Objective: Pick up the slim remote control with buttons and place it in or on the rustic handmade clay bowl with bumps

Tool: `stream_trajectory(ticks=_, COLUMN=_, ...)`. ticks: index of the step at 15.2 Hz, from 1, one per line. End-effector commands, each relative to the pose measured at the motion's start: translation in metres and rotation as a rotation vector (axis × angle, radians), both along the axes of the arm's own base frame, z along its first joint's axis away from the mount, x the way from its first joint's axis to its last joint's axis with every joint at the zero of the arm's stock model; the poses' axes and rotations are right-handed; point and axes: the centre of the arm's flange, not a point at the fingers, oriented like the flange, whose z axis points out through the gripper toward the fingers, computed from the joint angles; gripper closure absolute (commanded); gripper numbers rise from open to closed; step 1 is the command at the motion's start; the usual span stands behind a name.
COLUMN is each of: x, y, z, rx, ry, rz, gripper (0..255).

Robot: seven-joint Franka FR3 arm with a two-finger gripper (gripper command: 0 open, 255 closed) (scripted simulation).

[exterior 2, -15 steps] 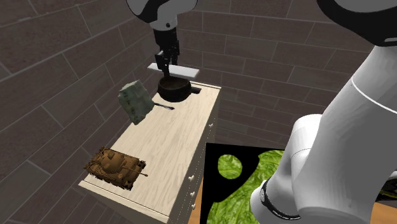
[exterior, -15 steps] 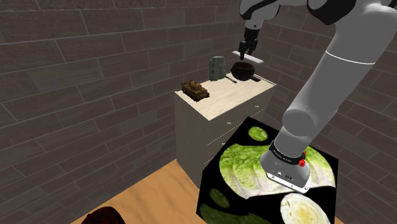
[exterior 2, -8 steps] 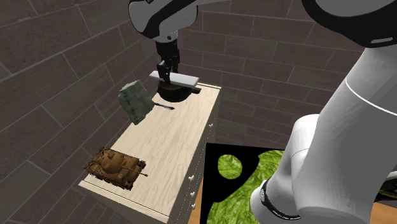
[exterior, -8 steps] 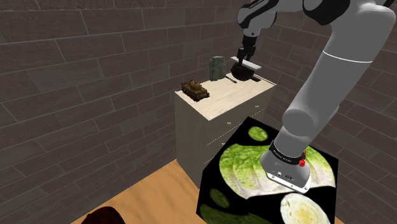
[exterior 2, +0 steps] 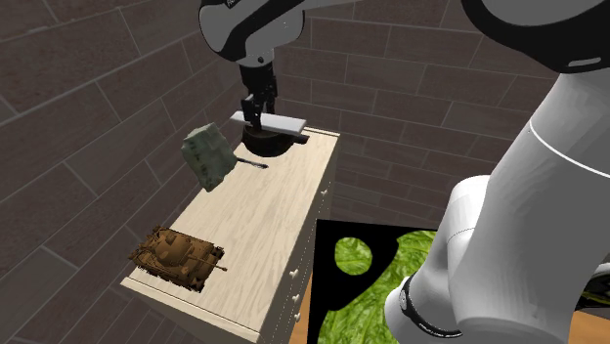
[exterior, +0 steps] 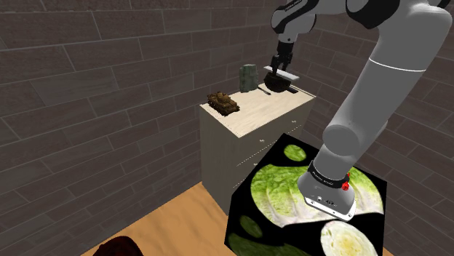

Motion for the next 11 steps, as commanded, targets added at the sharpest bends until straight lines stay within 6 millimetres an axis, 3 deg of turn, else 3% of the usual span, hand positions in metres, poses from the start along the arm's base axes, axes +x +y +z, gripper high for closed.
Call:
stream_trajectory(ticks=1, x=0.000, y=0.000, z=0.000, rx=0.000, ry=0.000, rz=0.000, gripper=0)
stream_trajectory(ticks=5, x=0.000, y=0.000, z=0.000, rx=0.000, ry=0.000, rz=0.000, gripper=0)
stream_trajectory(ticks=9, x=0.000, y=0.000, z=0.050, rx=0.000, ry=0.000, rz=0.000, gripper=0)
stream_trajectory(ticks=11, x=0.000, y=0.000, z=0.050, rx=0.000, ry=0.000, rz=0.000, gripper=0)
